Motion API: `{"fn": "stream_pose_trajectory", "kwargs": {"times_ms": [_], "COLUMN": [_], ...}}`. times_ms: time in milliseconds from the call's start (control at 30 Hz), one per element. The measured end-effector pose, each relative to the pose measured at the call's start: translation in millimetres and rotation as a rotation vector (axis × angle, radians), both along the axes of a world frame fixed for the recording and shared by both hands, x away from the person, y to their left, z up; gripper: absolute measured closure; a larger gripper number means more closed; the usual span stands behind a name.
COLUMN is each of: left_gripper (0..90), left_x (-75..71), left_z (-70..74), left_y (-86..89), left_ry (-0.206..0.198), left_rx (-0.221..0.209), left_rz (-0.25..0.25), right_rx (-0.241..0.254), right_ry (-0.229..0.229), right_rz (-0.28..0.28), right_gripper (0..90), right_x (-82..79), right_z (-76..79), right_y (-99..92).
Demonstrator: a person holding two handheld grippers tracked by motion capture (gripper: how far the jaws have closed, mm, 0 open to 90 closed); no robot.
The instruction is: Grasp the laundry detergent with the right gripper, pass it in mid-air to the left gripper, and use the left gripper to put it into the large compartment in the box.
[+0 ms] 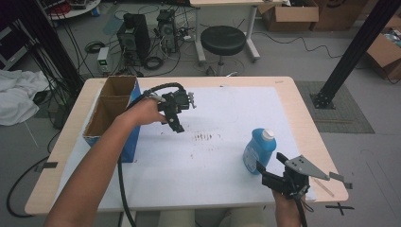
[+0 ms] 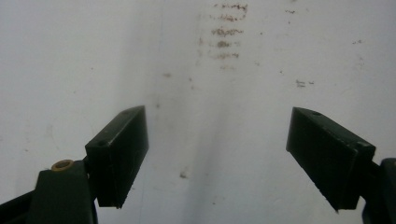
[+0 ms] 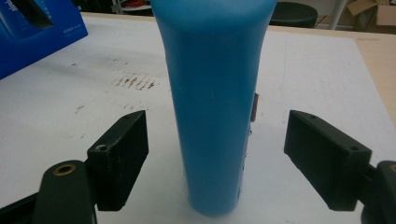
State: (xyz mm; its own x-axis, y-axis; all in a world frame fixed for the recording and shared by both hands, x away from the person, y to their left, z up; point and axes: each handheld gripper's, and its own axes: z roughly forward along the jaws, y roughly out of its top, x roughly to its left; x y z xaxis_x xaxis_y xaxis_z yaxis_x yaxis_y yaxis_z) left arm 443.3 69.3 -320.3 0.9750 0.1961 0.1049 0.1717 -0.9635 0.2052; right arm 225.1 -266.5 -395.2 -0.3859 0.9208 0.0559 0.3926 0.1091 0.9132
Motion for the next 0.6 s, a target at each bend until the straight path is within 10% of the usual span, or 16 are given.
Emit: {"fn": "stream_pose_trajectory", "kwargs": {"times_ms": [600], "left_gripper": [21.6], "left_x": [0.7], "left_z": [-0.8], "left_y": [0.8], "left_ry": [0.004], "left_rx": [0.000], "left_rz": [-0.002], "right_rx": [-0.006], "right_ry": [-0.002], "right_rz": [-0.033], "right_gripper": [21.6], "right_x": [19.0], "right_z": [-8.3], "right_y": [11.8]}}
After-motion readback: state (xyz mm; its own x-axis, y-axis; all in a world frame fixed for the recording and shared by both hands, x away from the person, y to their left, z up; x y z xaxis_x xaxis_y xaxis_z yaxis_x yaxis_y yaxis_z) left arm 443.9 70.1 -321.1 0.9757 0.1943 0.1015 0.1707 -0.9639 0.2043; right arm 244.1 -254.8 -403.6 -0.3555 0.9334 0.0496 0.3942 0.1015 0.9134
